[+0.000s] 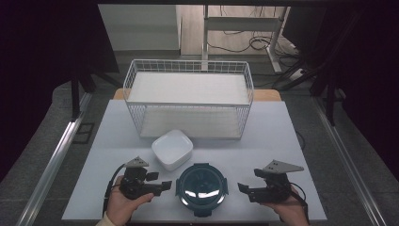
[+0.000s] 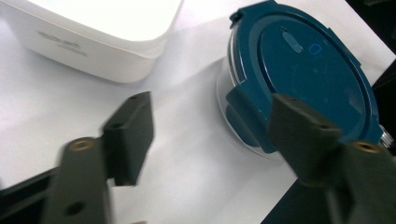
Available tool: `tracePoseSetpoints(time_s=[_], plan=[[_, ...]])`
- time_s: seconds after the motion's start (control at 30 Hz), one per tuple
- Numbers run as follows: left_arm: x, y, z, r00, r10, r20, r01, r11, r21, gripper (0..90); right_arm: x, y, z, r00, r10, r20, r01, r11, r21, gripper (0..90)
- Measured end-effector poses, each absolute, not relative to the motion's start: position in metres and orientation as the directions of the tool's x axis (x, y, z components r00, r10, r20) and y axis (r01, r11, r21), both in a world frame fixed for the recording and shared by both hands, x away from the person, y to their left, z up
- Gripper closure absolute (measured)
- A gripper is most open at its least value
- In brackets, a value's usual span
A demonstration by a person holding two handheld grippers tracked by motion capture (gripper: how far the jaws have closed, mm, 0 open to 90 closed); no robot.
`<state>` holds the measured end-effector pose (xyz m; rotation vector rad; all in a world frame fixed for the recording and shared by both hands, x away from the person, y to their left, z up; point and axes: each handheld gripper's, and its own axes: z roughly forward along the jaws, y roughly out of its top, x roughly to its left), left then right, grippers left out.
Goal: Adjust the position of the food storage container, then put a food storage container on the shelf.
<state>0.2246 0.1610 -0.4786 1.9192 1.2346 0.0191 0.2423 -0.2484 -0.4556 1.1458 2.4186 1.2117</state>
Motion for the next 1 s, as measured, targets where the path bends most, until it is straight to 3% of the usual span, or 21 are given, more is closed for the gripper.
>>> tracePoseSetpoints(time_s=[0.3,0.5,1.0], plan=[[0.223,0.168,-0.474,0.505,0.767,-0.395,0.738,-0.147,0.659,23.0,0.241,-0.245,-0.455,-0.665,0.724,0.182,0.573,0.339,0.746,17.2],[0.223,0.167,-0.474,0.487,0.775,-0.402,0.745,-0.129,0.654,14.6,0.244,-0.246,-0.454,-0.644,0.731,0.225,0.602,0.304,0.738,14.0],[0.233,0.157,-0.466,0.456,0.745,-0.487,0.793,-0.090,0.603,7.3,0.247,-0.228,-0.451,-0.619,0.716,0.323,0.665,0.258,0.701,11.4]])
